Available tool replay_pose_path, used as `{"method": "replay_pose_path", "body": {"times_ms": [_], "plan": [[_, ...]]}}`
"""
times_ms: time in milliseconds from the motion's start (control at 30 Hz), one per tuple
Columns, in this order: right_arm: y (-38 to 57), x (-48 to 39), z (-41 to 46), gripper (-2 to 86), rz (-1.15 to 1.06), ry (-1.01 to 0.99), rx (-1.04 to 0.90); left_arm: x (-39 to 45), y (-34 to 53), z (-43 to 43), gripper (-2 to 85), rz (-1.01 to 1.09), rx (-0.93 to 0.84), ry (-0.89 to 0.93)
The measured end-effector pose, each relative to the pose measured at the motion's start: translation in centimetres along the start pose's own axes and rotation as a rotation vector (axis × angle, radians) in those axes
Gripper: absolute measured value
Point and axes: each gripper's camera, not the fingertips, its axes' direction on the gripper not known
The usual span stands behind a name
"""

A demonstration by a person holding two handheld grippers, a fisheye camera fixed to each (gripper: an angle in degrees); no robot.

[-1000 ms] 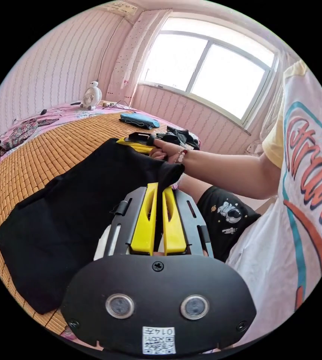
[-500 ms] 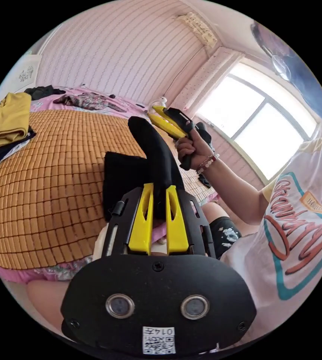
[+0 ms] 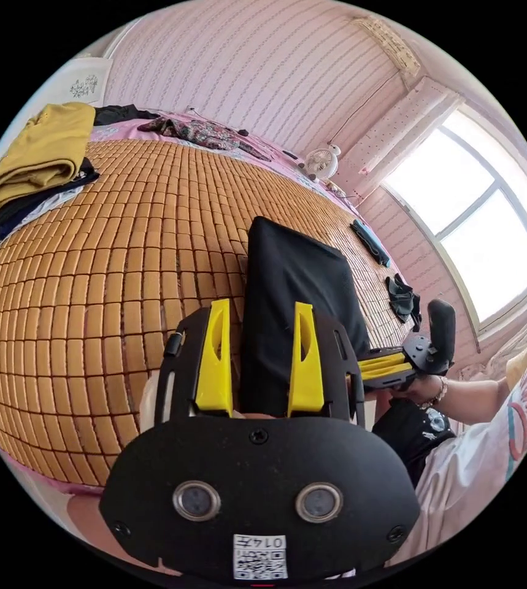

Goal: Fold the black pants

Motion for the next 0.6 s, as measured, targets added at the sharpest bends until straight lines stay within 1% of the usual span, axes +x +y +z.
{"method": "replay_pose_path", "body": {"times_ms": [67, 100, 133, 167, 200, 267, 333, 400, 433, 500, 600], "plan": [[-0.8, -0.2, -1.1, 4.7, -0.015, -0.065, -0.001, -0.4, -1.1, 0.8, 15.9, 0.006, -0.043, 0.005], [-0.8, -0.1, -1.7, 5.2, -0.015, -0.076, 0.03, -0.6, -1.6, 1.2, 15.9, 0.009, -0.06, 0.021], [-0.7, 0.2, -3.4, 5.8, 0.007, -0.075, 0.124, -0.7, -1.7, 1.4, 15.5, 0.011, -0.067, 0.028], [-0.2, 1.2, -4.9, 6.9, 0.069, -0.048, 0.223, -0.8, -2.0, 1.8, 14.7, 0.02, -0.083, 0.044], [0.1, 1.9, -5.6, 7.6, 0.118, -0.026, 0.266, -0.9, -2.2, 2.2, 13.7, 0.031, -0.102, 0.064], [1.5, 5.0, -7.0, 12.2, 0.324, 0.08, 0.372, -0.9, -2.6, 2.5, 12.6, 0.03, -0.123, 0.1], [2.3, 6.9, -6.7, 16.1, 0.435, 0.139, 0.379, -0.8, -2.7, 2.9, 12.4, 0.01, -0.152, 0.116], [2.8, 8.3, -5.4, 16.8, 0.484, 0.115, 0.343, -0.2, -2.3, 3.0, 12.5, 0.004, -0.191, 0.148], [2.8, 8.9, -4.3, 16.6, 0.486, 0.067, 0.3, 0.1, -2.1, 2.9, 12.5, 0.01, -0.199, 0.158], [3.3, 8.7, -3.9, 15.0, 0.471, 0.08, 0.325, 1.3, -0.8, 2.6, 13.1, 0.028, -0.239, 0.192], [3.5, 9.1, -3.8, 11.0, 0.454, 0.068, 0.304, 2.6, 1.1, 2.0, 13.4, -0.004, -0.222, 0.225]]}}
